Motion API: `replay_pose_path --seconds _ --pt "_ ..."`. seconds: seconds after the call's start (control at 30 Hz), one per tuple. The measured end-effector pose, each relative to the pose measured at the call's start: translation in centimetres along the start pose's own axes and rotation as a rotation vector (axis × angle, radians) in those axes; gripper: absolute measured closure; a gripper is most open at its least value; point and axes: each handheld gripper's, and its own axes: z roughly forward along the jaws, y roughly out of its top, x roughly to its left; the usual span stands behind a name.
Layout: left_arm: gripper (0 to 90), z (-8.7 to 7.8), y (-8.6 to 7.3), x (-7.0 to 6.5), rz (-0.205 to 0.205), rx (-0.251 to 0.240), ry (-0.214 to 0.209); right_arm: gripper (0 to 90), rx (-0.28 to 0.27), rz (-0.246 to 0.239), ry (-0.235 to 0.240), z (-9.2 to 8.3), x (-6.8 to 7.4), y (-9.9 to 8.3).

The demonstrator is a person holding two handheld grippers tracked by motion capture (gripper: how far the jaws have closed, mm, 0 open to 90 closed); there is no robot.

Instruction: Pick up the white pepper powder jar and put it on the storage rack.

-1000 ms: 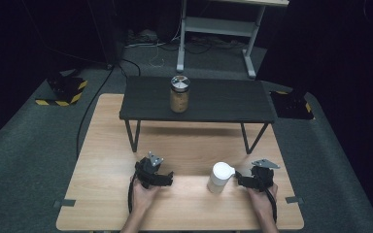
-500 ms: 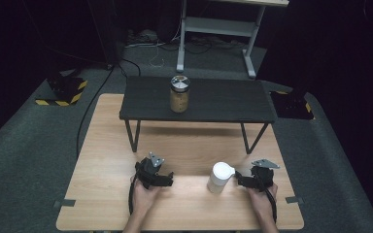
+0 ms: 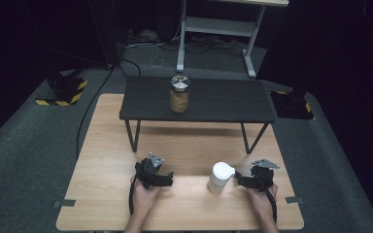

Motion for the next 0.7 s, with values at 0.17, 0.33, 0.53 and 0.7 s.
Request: replay_pose_path --seconds 0.17,0.33,0.53,0.7 --pt "3.9 0.0 0.0 0.0 0.0 -0.002 0.004 6.8 0.0 -0.008 0.01 0.0 -0.2 0.0" --pt "4.7 0.0 -0.1 -0.1 -0.003 -0.004 0.006 6.4 -0.005 0.004 0.023 -0.3 -0.7 -0.3" --pt "4.8 0.0 -0.1 -0.1 -0.002 -0.004 0.007 6.3 -0.017 -0.006 0.063 -1.7 -1.1 -1.2" --pt "4.4 0.0 0.0 -0.1 -0.005 -0.003 0.011 6.2 -0.03 -0.028 0.101 -3.0 -1.1 -2.0"
